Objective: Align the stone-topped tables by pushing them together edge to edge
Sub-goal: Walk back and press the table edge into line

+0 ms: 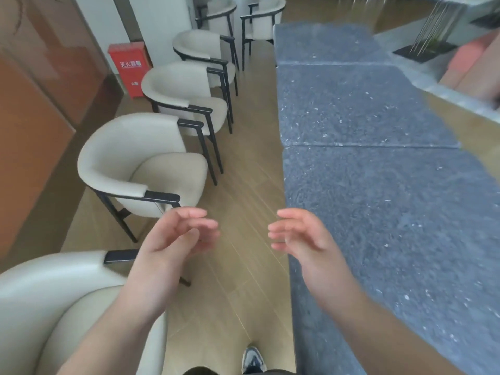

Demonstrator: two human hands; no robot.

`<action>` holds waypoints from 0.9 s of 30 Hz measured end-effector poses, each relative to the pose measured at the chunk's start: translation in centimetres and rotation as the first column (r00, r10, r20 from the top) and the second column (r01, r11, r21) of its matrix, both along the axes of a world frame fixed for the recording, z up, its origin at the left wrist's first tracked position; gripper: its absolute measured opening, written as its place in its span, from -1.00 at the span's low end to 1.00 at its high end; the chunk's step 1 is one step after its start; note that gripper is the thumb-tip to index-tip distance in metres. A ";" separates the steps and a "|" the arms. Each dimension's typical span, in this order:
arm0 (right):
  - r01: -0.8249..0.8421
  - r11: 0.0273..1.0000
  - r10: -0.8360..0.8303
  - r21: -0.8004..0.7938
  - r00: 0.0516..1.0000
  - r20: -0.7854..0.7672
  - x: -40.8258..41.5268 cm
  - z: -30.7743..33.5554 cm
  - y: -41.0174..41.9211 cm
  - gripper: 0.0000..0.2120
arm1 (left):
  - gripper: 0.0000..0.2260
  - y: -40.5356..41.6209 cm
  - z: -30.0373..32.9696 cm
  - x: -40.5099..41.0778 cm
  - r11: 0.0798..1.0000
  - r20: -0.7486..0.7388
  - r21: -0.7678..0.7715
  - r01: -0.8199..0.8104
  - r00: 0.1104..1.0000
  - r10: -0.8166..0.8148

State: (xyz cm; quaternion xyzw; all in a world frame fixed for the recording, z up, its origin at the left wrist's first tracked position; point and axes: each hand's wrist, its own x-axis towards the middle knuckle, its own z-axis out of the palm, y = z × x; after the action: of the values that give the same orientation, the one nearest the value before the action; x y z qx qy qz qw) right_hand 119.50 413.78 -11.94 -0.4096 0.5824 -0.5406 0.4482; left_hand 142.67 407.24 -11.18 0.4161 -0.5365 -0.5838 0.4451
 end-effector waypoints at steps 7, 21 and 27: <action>0.224 0.974 -0.225 -0.043 0.974 0.001 0.1 0.1 -6.2 -0.66 | -0.66 -9.7 -0.5 -1.0 0.987 0.059 0.013 0.159 0.985 -0.159; 0.470 0.882 -0.466 -0.029 0.880 0.091 1.3 -2.0 -19.5 -0.54 | -0.69 -28.9 -1.7 -4.2 0.905 0.064 0.044 0.423 0.903 -0.425; 0.567 0.822 -0.569 0.055 0.817 0.095 -5.3 -5.6 -25.4 -0.56 | -0.69 -36.6 -5.5 -11.4 0.877 0.086 0.127 0.463 0.876 -0.475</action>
State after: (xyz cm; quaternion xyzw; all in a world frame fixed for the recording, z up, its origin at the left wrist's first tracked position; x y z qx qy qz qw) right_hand 114.18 388.36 -17.54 -0.1825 0.6596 -0.6637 0.3020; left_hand 131.23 370.68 -16.69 0.3287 -0.6154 -0.6761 0.2369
